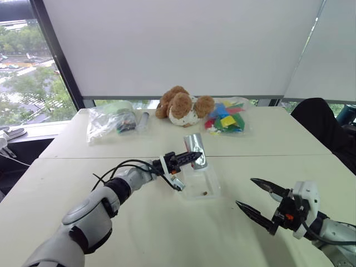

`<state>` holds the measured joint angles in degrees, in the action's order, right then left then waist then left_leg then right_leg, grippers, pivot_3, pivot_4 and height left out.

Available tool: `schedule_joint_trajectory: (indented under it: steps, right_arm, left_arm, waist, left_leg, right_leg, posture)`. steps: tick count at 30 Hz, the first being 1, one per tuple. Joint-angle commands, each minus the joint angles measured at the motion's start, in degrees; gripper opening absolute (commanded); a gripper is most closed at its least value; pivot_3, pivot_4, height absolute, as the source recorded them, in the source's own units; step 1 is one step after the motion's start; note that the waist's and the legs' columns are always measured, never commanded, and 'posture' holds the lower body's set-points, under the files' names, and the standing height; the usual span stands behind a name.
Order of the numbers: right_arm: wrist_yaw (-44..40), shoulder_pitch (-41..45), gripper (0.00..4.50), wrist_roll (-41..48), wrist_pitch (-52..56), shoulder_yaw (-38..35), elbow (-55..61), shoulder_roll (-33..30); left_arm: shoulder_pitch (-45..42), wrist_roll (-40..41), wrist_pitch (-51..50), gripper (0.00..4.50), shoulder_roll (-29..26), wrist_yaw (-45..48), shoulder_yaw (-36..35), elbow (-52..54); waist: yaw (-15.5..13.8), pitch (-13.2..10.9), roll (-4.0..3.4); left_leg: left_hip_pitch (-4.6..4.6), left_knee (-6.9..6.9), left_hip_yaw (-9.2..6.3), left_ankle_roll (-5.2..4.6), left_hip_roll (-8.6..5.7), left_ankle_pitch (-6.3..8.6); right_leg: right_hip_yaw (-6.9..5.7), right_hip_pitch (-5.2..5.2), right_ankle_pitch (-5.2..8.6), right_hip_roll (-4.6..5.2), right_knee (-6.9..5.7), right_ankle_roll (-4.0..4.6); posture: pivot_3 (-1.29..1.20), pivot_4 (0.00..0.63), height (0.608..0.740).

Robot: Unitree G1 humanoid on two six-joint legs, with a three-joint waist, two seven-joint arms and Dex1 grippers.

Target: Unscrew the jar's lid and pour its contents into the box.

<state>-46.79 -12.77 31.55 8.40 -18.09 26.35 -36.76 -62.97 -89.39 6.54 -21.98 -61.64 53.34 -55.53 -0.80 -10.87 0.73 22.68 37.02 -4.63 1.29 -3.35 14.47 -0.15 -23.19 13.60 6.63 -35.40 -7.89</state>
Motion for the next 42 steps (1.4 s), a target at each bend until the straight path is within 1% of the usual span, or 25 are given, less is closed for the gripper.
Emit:
schedule_joint_trajectory:
  steps: [1,5,7,9,10,11,13,14,15,16,18,19,21,23,25,26,27,28,29,32,34,36,39,42]
  right_arm:
    - [0.91,-0.13,4.47,0.13,-0.28,-0.14,2.77,0.7]
    - [1.31,-0.23,4.47,-0.21,-0.56,0.43,2.76,1.2]
    - [1.23,-0.17,4.47,-0.44,-0.94,0.6,2.23,1.37]
    - [1.12,0.25,4.47,-0.66,-1.15,0.73,1.6,1.48]
    - [1.01,0.53,4.47,-0.74,-1.16,0.8,1.36,1.49]
    - [0.82,0.91,4.47,-0.78,-1.19,0.86,1.11,1.46]
    - [0.35,1.85,4.47,-0.72,-1.36,0.77,0.36,1.26]
    - [0.12,2.21,4.47,-0.66,-1.44,0.66,0.05,1.15]
    - [-0.06,2.63,4.47,-0.56,-1.5,0.52,-0.24,1.1]
    - [-0.18,3.19,4.47,-0.18,-1.46,0.25,-0.54,1.13]
    - [-0.51,3.85,4.47,0.24,-1.79,-0.19,-1.01,1.33]
    - [-1.05,3.6,4.47,0.42,-2.36,-0.44,-1.14,1.54]
    - [-3.38,2.62,4.47,1.09,-3.95,-0.51,-1.66,1.93]
    - [-5.64,2.55,4.47,1.46,-4.86,-0.06,-2.59,1.78]
    - [-7.11,3.37,4.47,1.48,-5.56,0.4,-3.7,1.55]
    - [-7.65,5.38,4.47,1.68,-5.92,0.96,-5.12,1.83]
    - [-8.44,7.78,4.47,2.0,-6.39,1.63,-6.67,2.25]
    - [-8.97,9.85,4.47,2.26,-6.68,2.37,-7.8,2.76]
    - [-9.41,11.4,4.47,2.32,-6.94,3.06,-8.7,3.22]
    - [-11.37,13.64,4.47,1.84,-8.61,4.59,-10.55,4.01]
    - [-12.3,15.34,4.47,1.29,-10.35,5.28,-12.06,4.63]
    - [-13.73,16.82,4.47,1.13,-12.01,5.94,-13.54,5.06]
    - [-15.22,18.39,4.47,1.11,-14.0,6.75,-15.23,5.57]
    - [-16.71,18.97,4.47,1.32,-14.77,7.93,-15.81,5.89]
  left_arm:
    - [-2.26,-0.36,-4.47,2.03,0.25,-3.86,1.16,-2.37]
    - [-1.83,0.15,-5.67,2.03,-0.86,-7.04,2.16,-0.41]
    - [-1.2,1.37,-4.4,2.03,-1.5,-6.66,1.95,1.21]
    - [-0.57,3.05,-1.96,2.03,-2.53,-6.41,1.31,2.93]
    - [-0.32,5.18,1.56,2.03,-3.21,-5.36,0.56,3.73]
    - [0.08,8.17,6.11,2.03,-4.48,-4.38,-0.66,5.35]
    - [1.18,18.36,19.79,2.03,-8.14,1.21,-4.79,8.92]
    - [1.69,21.82,23.95,2.03,-9.65,3.19,-6.45,10.69]
    - [2.27,26.34,28.61,2.03,-10.66,7.08,-8.29,11.34]
    - [2.77,30.62,33.5,2.03,-12.91,9.93,-10.3,13.09]
    - [4.06,39.74,40.81,2.03,-15.31,18.44,-14.06,13.81]
    - [5.27,43.81,42.24,2.03,-15.94,22.46,-16.0,14.44]
    - [11.96,66.77,38.78,2.03,-16.8,43.41,-22.03,16.92]
    - [17.75,82.22,34.08,2.03,-17.76,58.1,-26.52,22.19]
    - [20.88,88.2,29.81,2.03,-17.93,66.31,-29.85,27.09]
    - [24.6,93.68,25.42,2.03,-18.87,70.65,-32.12,31.71]
    - [29.42,100.81,18.62,2.03,-20.02,75.02,-34.57,37.29]
    - [34.75,106.78,13.96,2.03,-21.53,78.36,-36.94,42.71]
    - [39.5,111.75,8.87,2.03,-22.53,80.35,-39.64,47.46]
    - [48.96,123.42,-3.21,2.03,-22.9,83.22,-48.21,55.76]
    - [53.82,129.28,-8.55,2.03,-21.91,83.22,-54.69,57.76]
    - [58.09,133.51,-10.96,2.03,-20.41,84.27,-60.99,58.83]
    - [62.16,133.57,-12.36,2.03,-17.94,82.76,-67.66,58.5]
    - [64.27,131.39,-12.81,2.03,-15.26,79.65,-72.86,56.23]
  waist:
    - [0.03,0.0,0.0]
    - [0.0,0.0,0.0]
    - [0.0,0.0,0.0]
    - [0.0,0.0,0.0]
    - [0.02,0.0,0.0]
    - [0.08,0.0,0.0]
    - [0.16,0.0,0.0]
    - [0.29,0.0,0.0]
    - [0.32,0.0,0.0]
    - [0.18,0.0,0.0]
    - [0.1,0.01,-0.02]
    - [0.07,0.01,-0.02]
    - [-0.03,0.09,-0.12]
    - [0.23,0.12,-0.17]
    - [0.38,0.09,-0.14]
    - [0.38,0.09,-0.14]
    - [0.56,0.09,-0.15]
    - [1.15,0.1,-0.18]
    - [1.97,0.12,-0.2]
    - [1.77,0.13,-0.23]
    - [1.47,0.13,-0.23]
    - [1.19,0.13,-0.23]
    - [1.12,0.14,-0.21]
    - [1.13,0.14,-0.21]
  left_leg:
    - [0.0,0.01,0.0,0.0,0.0,0.0]
    - [0.0,0.0,-0.02,0.01,0.0,0.0]
    - [0.01,0.01,-0.02,0.01,0.0,0.0]
    - [0.01,0.02,-0.02,0.01,-0.01,0.0]
    - [0.01,0.02,-0.02,0.01,-0.01,0.0]
    - [0.01,0.02,-0.05,0.02,0.0,0.0]
    - [0.0,0.01,-0.12,0.03,0.04,0.0]
    - [0.0,0.0,-0.12,0.04,0.05,0.0]
    - [0.0,-0.01,-0.1,0.05,0.08,-0.01]
    - [0.0,-0.02,-0.1,0.06,0.1,-0.01]
    - [0.02,0.0,-0.1,0.08,0.09,-0.02]
    - [0.01,0.01,-0.1,0.08,0.09,-0.02]
    - [0.01,0.05,-0.1,0.07,0.06,-0.02]
    - [-0.13,0.06,-0.08,0.02,0.06,0.0]
    - [-0.15,0.06,-0.1,0.01,0.09,0.0]
    - [-0.15,0.08,-0.1,0.01,0.08,0.0]
    - [-0.15,0.1,-0.1,0.01,0.09,-0.01]
    - [-0.16,0.13,-0.09,0.01,0.12,-0.01]
    - [-0.22,0.12,-0.05,0.01,0.15,-0.01]
    - [-0.37,0.03,-0.07,0.0,0.2,-0.01]
    - [-0.36,0.03,-0.17,0.0,0.22,-0.01]
    - [-0.35,0.07,-0.2,0.01,0.21,-0.01]
    - [-0.36,0.15,-0.17,0.02,0.17,-0.02]
    - [-0.36,0.14,-0.16,0.02,0.16,-0.02]
  right_leg:
    - [0.0,0.0,0.0,0.0,-0.01,0.0]
    - [0.0,-0.01,-0.01,0.03,-0.05,0.01]
    - [0.0,-0.03,-0.01,0.04,-0.06,0.02]
    - [0.0,-0.03,-0.01,0.05,-0.07,0.02]
    - [0.0,-0.03,-0.01,0.05,-0.07,0.02]
    - [0.0,-0.04,-0.02,0.05,-0.08,0.03]
    - [0.02,-0.1,-0.03,0.08,-0.1,0.05]
    - [0.03,-0.13,-0.04,0.09,-0.11,0.07]
    - [0.04,-0.19,-0.06,0.1,-0.13,0.1]
    - [0.05,-0.2,-0.07,0.11,-0.14,0.11]
    - [0.05,-0.21,-0.07,0.12,-0.14,0.12]
    - [0.04,-0.19,-0.07,0.14,-0.15,0.12]
    - [0.04,-0.12,-0.08,0.16,-0.12,0.12]
    - [0.06,0.02,-0.08,0.21,-0.14,0.12]
    - [0.07,0.02,-0.08,0.19,-0.16,0.13]
    - [0.07,0.01,-0.1,0.18,-0.18,0.16]
    - [0.07,0.01,-0.12,0.16,-0.18,0.19]
    - [0.09,0.02,-0.13,0.15,-0.2,0.22]
    - [0.16,0.01,-0.15,0.16,-0.23,0.24]
    - [0.25,-0.07,-0.12,0.12,-0.56,0.26]
    - [0.19,-0.09,-0.09,0.06,-0.64,0.3]
    - [0.17,-0.05,-0.08,0.06,-0.64,0.32]
    - [0.17,0.03,-0.08,0.08,-0.6,0.32]
    - [0.17,0.03,-0.08,0.08,-0.6,0.32]
  posture:
    - [0.0,0.15,0.74]
    - [0.0,0.15,0.74]
    - [0.0,0.15,0.74]
    - [0.0,0.15,0.74]
    - [0.0,0.15,0.74]
    - [0.0,0.15,0.74]
    - [0.0,0.15,0.74]
    - [0.0,0.15,0.74]
    - [0.0,0.15,0.74]
    - [0.0,0.15,0.74]
    - [0.0,0.15,0.74]
    - [0.0,0.15,0.74]
    - [0.0,0.15,0.74]
    - [0.0,0.15,0.74]
    - [0.0,0.15,0.74]
    - [0.0,0.15,0.74]
    - [0.0,0.15,0.74]
    - [0.0,0.15,0.74]
    - [0.0,0.15,0.74]
    - [0.0,0.15,0.74]
    - [0.0,0.15,0.74]
    - [0.0,0.15,0.74]
    - [0.0,0.15,0.74]
    - [0.0,0.15,0.74]
